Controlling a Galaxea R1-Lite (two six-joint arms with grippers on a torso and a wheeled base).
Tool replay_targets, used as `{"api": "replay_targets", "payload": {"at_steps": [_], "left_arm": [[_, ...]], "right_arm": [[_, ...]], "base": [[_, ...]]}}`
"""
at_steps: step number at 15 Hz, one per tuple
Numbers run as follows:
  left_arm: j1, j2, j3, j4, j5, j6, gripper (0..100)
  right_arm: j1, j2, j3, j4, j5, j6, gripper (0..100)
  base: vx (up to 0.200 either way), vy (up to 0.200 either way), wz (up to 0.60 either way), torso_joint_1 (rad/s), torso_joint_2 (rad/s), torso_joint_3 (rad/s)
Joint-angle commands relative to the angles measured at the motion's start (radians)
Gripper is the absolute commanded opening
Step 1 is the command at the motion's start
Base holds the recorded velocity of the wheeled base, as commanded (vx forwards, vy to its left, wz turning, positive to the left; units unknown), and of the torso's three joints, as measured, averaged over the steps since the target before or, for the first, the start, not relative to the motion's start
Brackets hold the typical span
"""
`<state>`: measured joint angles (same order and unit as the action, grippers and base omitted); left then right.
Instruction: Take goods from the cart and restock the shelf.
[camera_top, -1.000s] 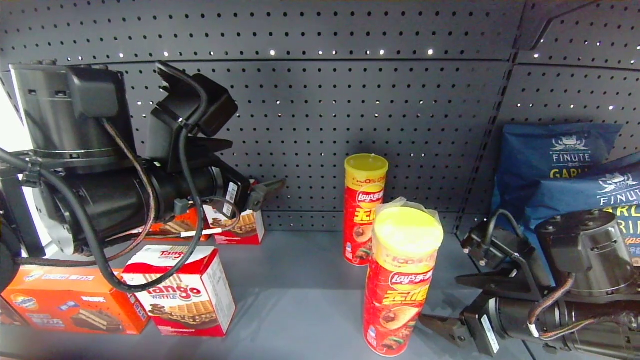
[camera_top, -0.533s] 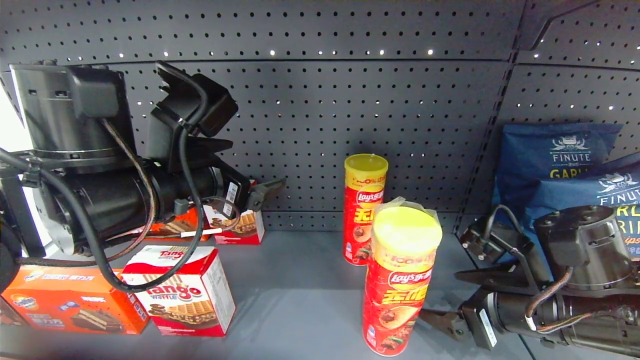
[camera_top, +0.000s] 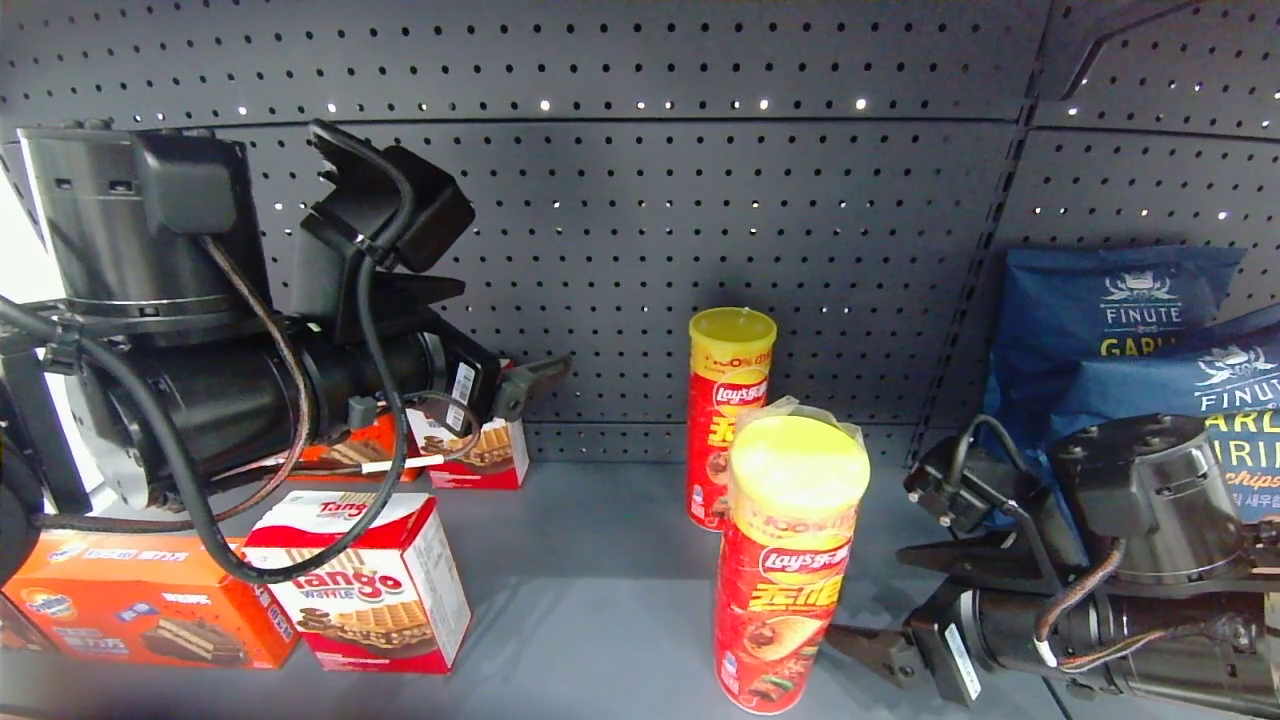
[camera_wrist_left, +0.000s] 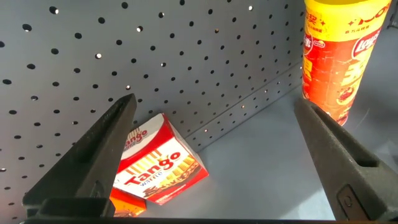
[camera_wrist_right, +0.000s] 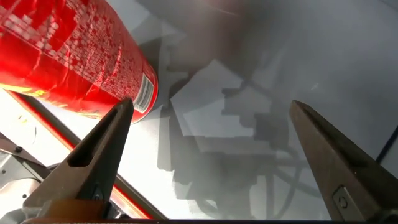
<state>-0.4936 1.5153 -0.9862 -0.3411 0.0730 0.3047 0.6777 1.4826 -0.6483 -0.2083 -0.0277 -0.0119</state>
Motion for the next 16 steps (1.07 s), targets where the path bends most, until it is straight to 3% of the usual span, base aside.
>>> {"api": "replay_targets", "payload": {"at_steps": [1, 16], "left_arm": [[0.0, 0.002, 0.001, -0.018, -0.001, -0.002, 100], [0.001, 0.0, 0.02, -0.022, -0.001, -0.002, 100]], "right_arm": [[0.01, 0.013, -0.002, 0.0, 0.0, 0.0, 100], [0.019, 0.048, -0.037, -0.01, -0.008, 0.0, 100]], "base": [[0.0, 0.0, 0.0, 0.0, 0.0, 0.0], [0.0, 0.0, 0.0, 0.0, 0.0, 0.0]]}}
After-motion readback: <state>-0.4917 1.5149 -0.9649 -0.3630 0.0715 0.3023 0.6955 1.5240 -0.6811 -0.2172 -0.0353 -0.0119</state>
